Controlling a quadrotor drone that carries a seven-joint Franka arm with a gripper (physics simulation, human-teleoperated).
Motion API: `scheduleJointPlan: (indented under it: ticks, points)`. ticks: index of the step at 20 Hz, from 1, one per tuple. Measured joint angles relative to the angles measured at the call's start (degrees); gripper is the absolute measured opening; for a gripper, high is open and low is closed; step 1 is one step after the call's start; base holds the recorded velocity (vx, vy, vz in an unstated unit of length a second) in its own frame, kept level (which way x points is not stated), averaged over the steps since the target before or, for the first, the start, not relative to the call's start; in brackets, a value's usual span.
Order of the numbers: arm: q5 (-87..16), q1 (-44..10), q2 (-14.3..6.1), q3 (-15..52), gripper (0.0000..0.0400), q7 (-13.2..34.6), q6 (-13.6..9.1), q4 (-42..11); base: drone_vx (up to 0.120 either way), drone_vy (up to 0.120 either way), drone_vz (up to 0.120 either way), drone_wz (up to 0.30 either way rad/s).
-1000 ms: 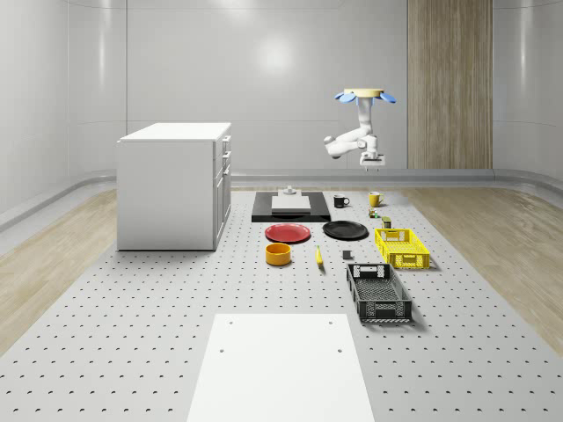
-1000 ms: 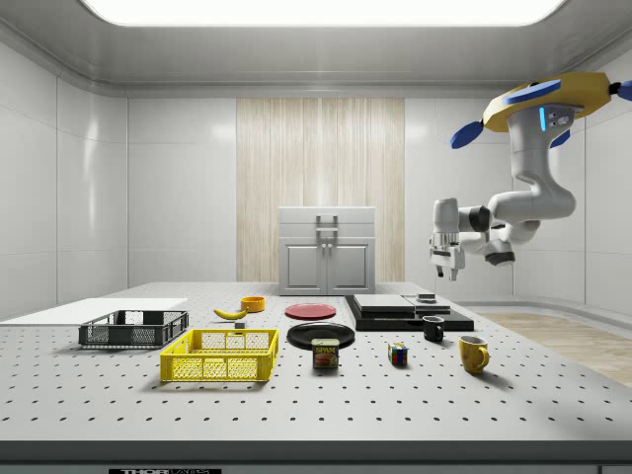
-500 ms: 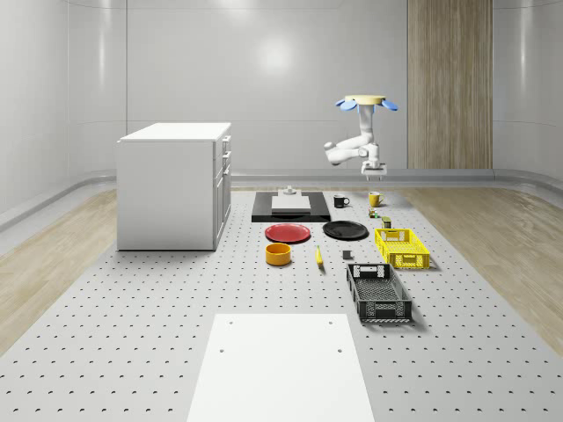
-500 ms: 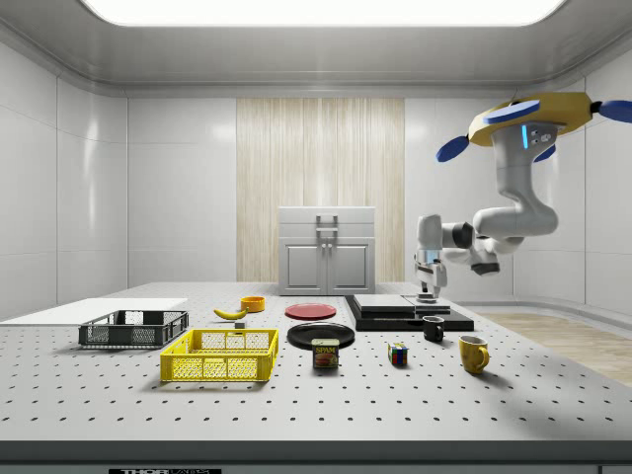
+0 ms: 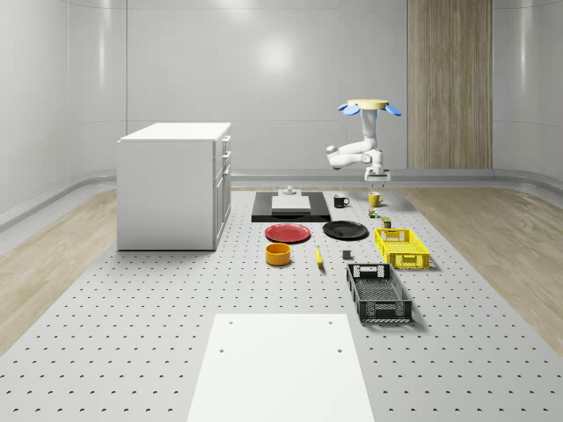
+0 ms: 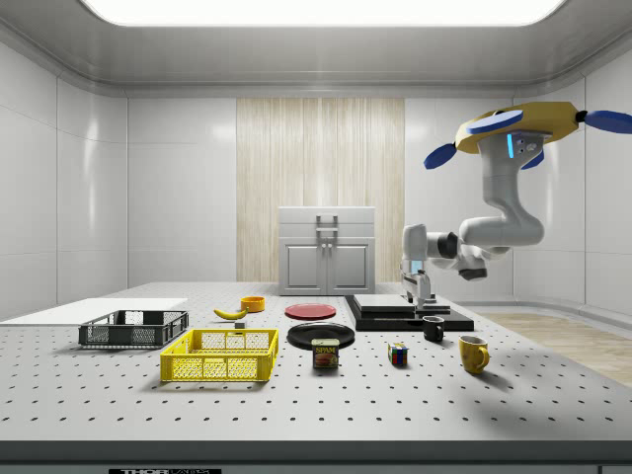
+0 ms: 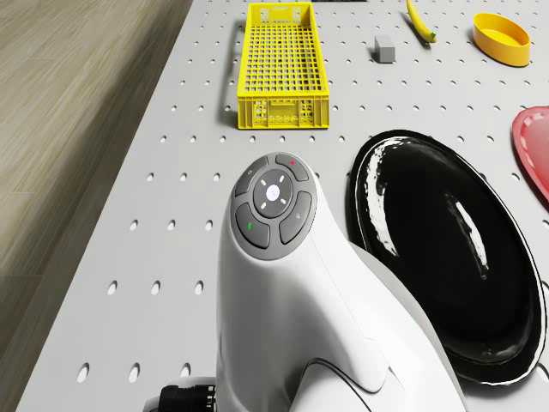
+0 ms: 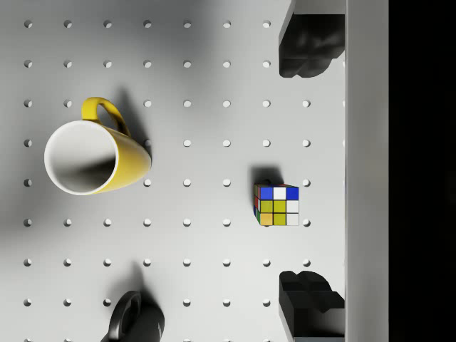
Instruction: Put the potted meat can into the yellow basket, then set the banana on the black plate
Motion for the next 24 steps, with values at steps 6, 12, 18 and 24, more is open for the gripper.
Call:
scheduleJointPlan:
  ticks: [6, 12, 18, 24]
  points:
    - [0.69, -0.41, -1.42, 0.36, 0.04, 0.38, 1.31, 0.09, 0.12, 0.027, -0.073, 0.0]
    - [1.32, -0.78, -2.76, 0.68, 0.04, 0.72, 2.56, 0.17, 0.12, 0.0, -0.12, 0.0]
    - [1.91, -1.12, -4.02, 0.97, 0.04, 1.03, 3.73, 0.24, 0.12, 0.0, -0.12, 0.0]
    - [2.45, -1.43, -5.2, 1.22, 0.04, 1.31, 4.83, 0.31, 0.12, 0.0, -0.047, 0.0]
